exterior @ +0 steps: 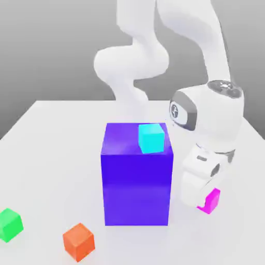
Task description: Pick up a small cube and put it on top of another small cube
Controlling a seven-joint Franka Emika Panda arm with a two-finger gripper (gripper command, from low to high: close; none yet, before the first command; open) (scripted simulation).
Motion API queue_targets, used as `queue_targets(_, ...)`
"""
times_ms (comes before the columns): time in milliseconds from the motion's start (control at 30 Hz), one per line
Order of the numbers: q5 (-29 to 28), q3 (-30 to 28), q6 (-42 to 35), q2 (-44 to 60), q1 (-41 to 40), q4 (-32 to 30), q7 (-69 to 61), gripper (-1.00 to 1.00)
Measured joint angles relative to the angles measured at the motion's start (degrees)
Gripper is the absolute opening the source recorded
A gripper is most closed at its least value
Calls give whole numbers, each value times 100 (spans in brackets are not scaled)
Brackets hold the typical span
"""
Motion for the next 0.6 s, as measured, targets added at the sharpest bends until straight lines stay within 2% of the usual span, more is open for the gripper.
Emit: queue_targets(600,723,-2052,-1219,395,-3200,1443,-4073,-100)
